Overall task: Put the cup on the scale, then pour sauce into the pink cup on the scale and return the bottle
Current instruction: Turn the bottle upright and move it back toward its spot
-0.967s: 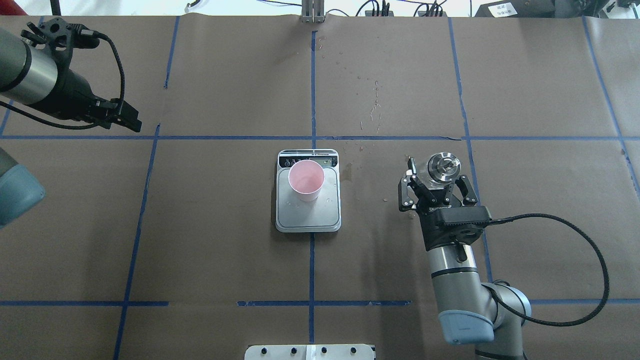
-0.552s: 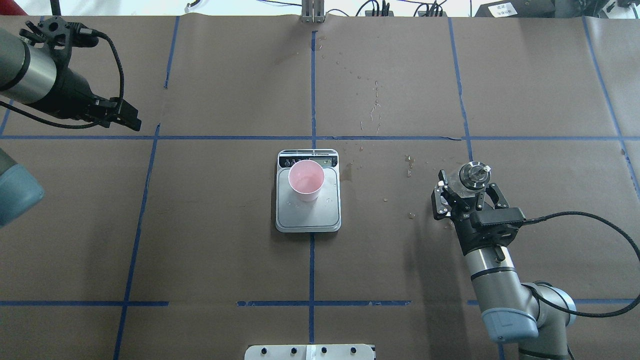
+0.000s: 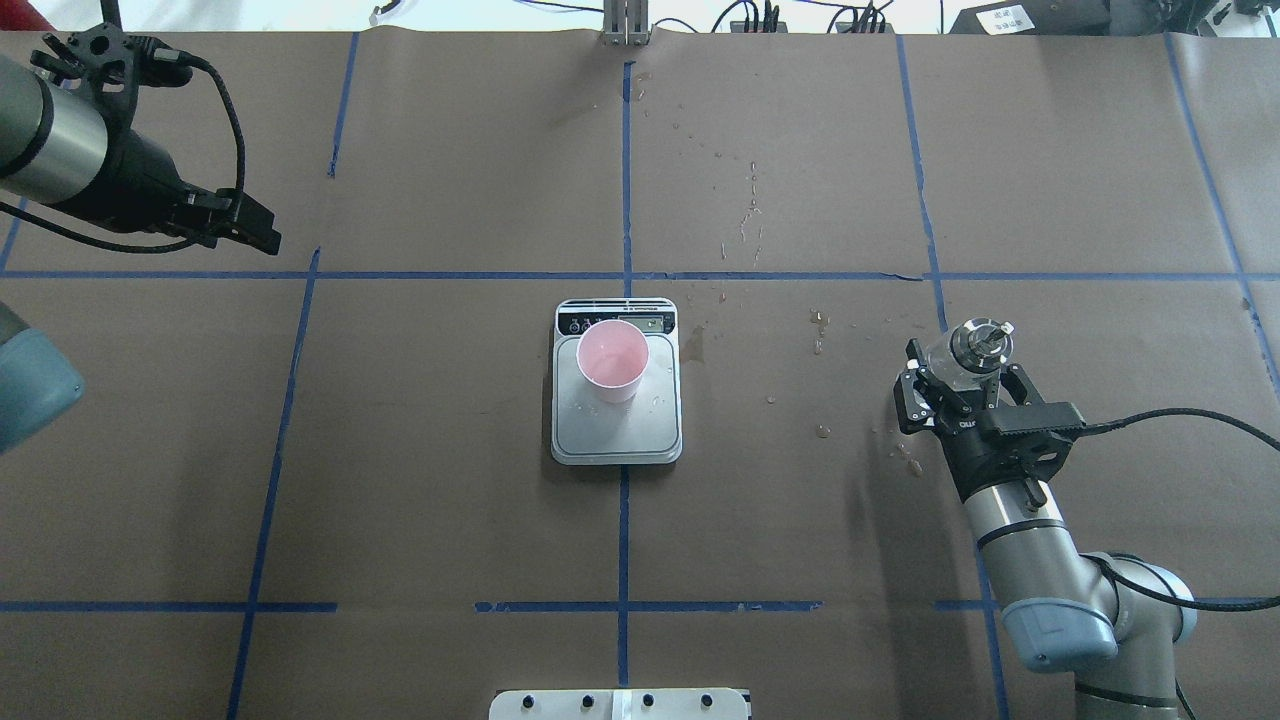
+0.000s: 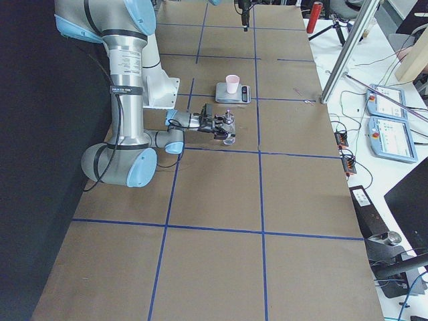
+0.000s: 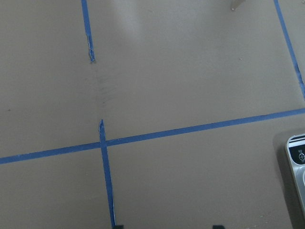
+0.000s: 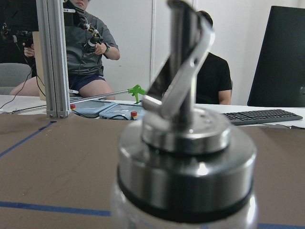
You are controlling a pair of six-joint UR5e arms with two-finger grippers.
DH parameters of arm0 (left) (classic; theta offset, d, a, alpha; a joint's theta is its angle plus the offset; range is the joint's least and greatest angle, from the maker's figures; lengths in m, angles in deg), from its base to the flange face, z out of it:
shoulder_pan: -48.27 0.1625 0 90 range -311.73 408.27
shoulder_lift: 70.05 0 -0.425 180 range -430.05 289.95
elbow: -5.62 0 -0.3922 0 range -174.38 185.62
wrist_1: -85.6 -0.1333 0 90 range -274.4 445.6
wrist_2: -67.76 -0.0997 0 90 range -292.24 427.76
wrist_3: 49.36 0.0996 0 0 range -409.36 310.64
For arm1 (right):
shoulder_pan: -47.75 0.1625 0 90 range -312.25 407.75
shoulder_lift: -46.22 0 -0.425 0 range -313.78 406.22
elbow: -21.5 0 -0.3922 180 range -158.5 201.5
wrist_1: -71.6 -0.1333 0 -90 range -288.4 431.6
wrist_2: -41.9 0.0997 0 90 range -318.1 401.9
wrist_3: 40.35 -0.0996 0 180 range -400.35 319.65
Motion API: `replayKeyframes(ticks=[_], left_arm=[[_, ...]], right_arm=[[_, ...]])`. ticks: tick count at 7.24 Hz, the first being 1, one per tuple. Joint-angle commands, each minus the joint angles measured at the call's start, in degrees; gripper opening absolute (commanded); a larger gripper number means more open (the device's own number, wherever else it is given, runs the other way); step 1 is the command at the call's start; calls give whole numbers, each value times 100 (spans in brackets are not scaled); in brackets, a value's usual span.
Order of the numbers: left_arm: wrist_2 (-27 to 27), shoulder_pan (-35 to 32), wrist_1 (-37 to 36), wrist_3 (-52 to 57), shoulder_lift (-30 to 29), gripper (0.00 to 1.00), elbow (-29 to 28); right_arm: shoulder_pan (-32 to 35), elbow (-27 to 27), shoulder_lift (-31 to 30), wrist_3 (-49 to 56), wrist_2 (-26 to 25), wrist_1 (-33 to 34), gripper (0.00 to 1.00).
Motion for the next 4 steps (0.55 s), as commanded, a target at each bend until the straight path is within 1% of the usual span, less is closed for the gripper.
replayKeyframes(ticks=[1, 4], left_arm=[[-53, 8, 0, -3, 15, 69, 3], [-62, 8, 0, 6, 33, 69, 3]], right_arm=[[83, -5, -72, -46, 113, 9, 0], [381, -14, -80, -458, 594, 44, 0]])
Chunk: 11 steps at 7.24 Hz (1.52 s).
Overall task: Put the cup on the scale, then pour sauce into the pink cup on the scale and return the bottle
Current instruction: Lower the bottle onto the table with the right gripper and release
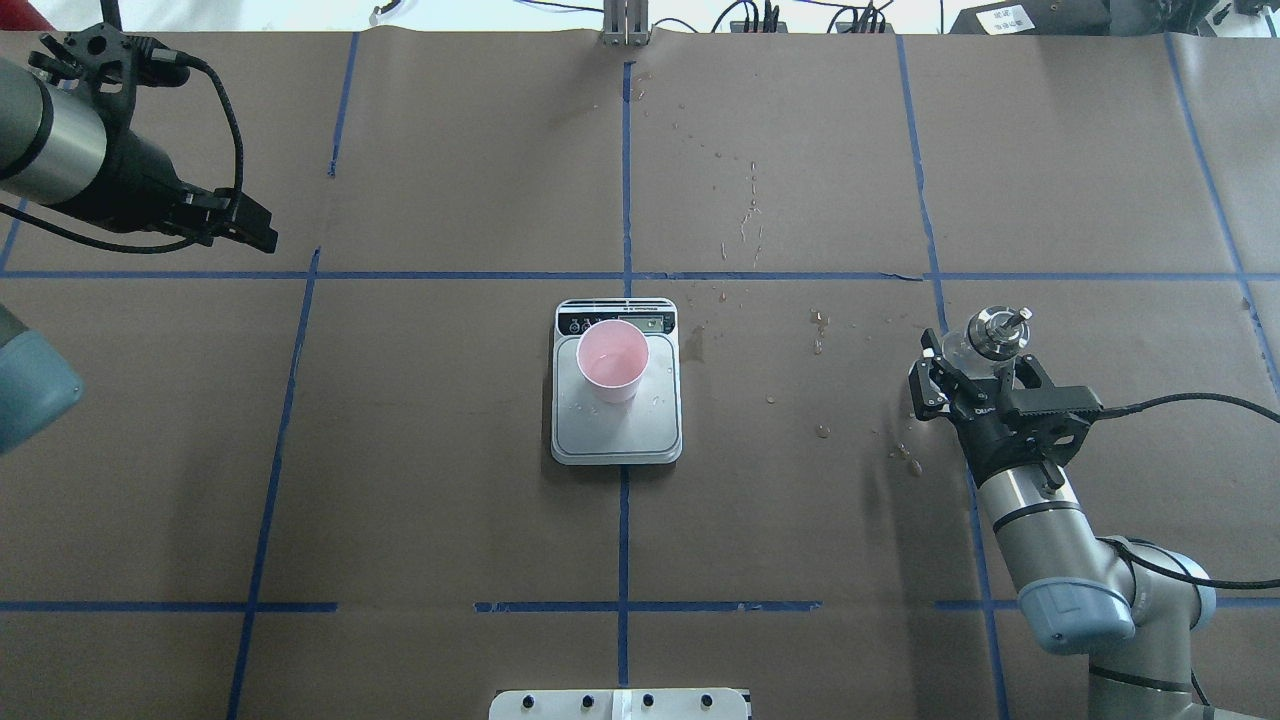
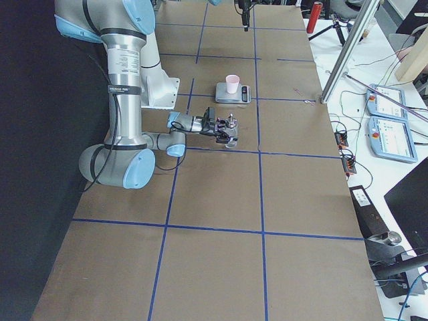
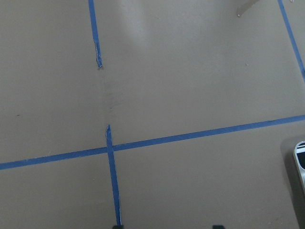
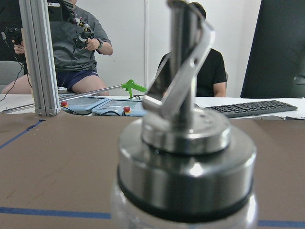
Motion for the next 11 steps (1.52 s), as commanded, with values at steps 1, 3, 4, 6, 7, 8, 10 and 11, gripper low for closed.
replayKeyframes(ticks=[1, 3, 4, 6, 7, 8, 10, 11], left_arm=[[-2, 1, 0, -1, 0, 69, 0], [-2, 1, 0, 7, 0, 69, 0], [-2, 1, 0, 7, 8, 69, 0], [-2, 1, 0, 7, 8, 69, 0], [-2, 1, 0, -1, 0, 70, 0], [-2, 1, 0, -2, -9, 70, 0], [-2, 10, 0, -2, -9, 70, 0], [-2, 10, 0, 7, -9, 70, 0]], right_arm=[[232, 2, 4, -189, 287, 399, 0], [356, 20, 21, -295, 463, 491, 0], [365, 37, 21, -295, 454, 491, 0], [356, 55, 65, -295, 463, 500, 0], [348, 64, 83, -295, 472, 500, 0], [339, 64, 83, -321, 472, 500, 0], [251, 151, 92, -540, 481, 822, 0], [233, 291, 92, -610, 481, 1025, 0]])
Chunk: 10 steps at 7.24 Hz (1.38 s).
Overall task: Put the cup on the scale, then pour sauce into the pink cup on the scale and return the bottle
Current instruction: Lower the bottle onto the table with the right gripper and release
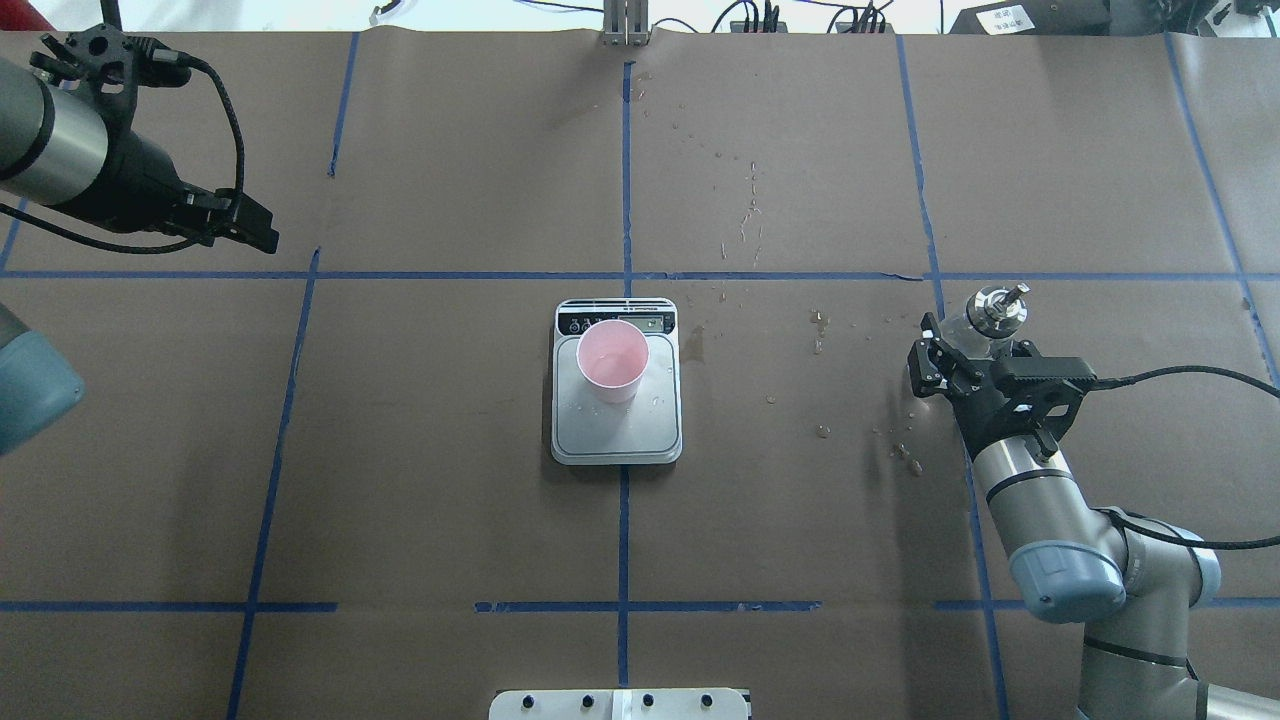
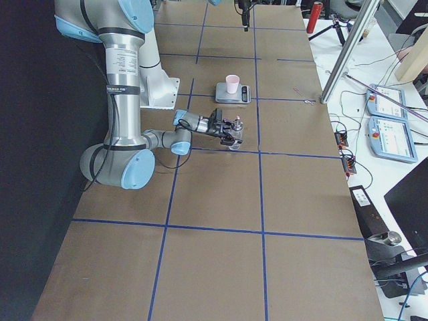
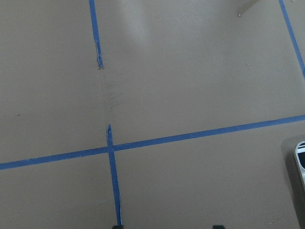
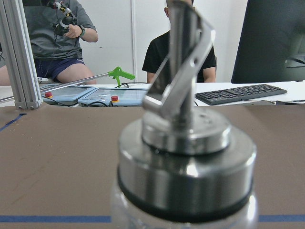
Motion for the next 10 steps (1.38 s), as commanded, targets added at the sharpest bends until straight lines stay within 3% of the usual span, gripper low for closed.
replayKeyframes(ticks=[1, 5, 6, 7, 10], left_arm=[[0, 1, 0, 7, 0, 70, 0], [0, -7, 0, -2, -1, 70, 0], [0, 1, 0, -2, 0, 70, 0], [0, -7, 0, 7, 0, 70, 0], [9, -7, 0, -2, -9, 70, 0]], right_arm=[[-46, 304, 4, -115, 1, 508, 0], [-107, 262, -5, -352, -8, 589, 0], [-107, 262, -5, -361, -8, 668, 31], [-125, 262, -14, -387, -16, 695, 99], [-195, 297, -14, -396, -43, 695, 100]])
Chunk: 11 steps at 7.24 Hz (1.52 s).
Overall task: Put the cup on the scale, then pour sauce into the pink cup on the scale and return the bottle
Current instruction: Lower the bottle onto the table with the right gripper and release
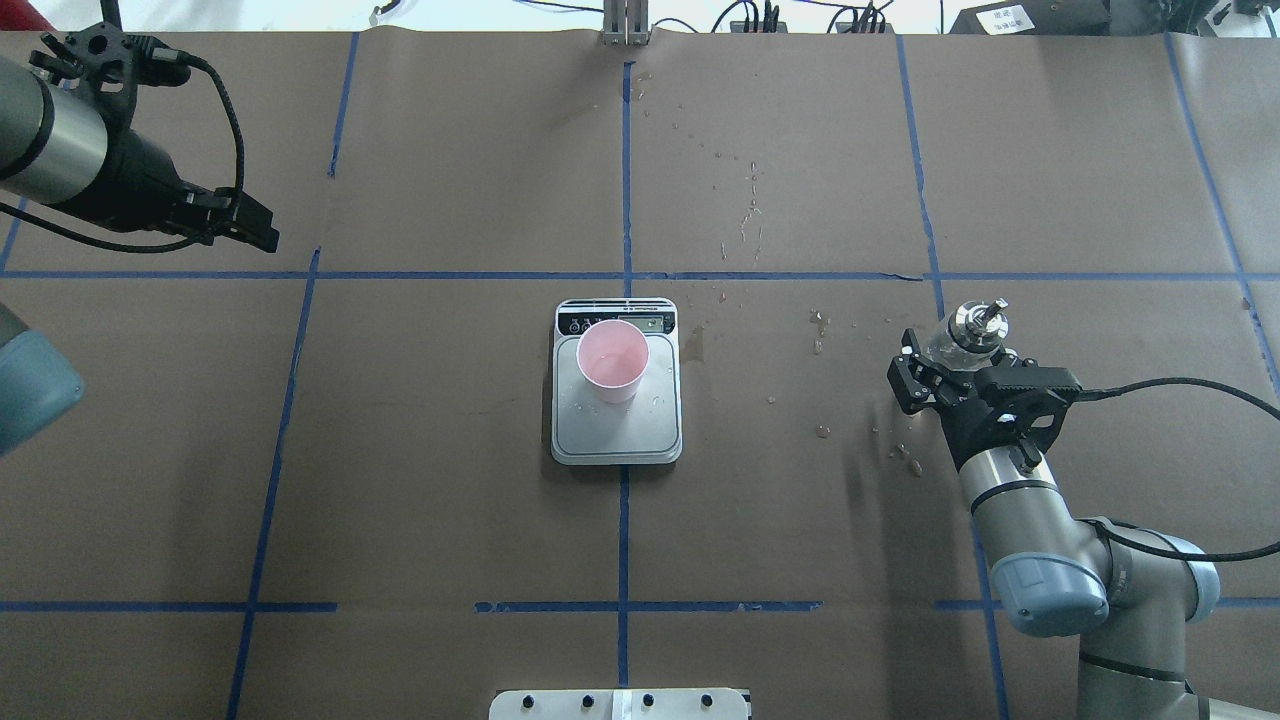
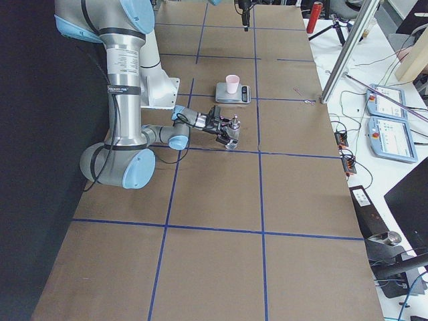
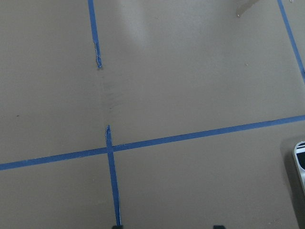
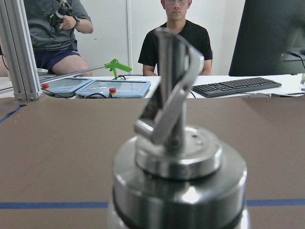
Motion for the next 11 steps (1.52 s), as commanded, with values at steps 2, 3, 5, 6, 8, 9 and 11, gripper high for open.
replayKeyframes(ticks=[2, 3, 5, 6, 8, 9, 11], left_arm=[[7, 0, 0, 8, -1, 70, 0], [7, -9, 0, 8, 8, 70, 9], [7, 0, 0, 8, 16, 70, 0], [7, -9, 0, 8, 8, 70, 9], [7, -9, 0, -1, 8, 70, 9], [7, 0, 0, 8, 16, 70, 9], [7, 0, 0, 8, 25, 70, 0]], right_arm=[[-213, 52, -27, -90, -151, -7, 100], [-362, 104, -79, -134, -265, -7, 100], [-573, 165, -245, -274, -406, -15, 100], [-713, 323, -421, -301, -476, -15, 100], [-1056, 491, -615, -503, -686, -7, 100], [-1214, 500, -703, -530, -766, -15, 100], [-1391, 806, -1375, -582, -733, -198, 100]])
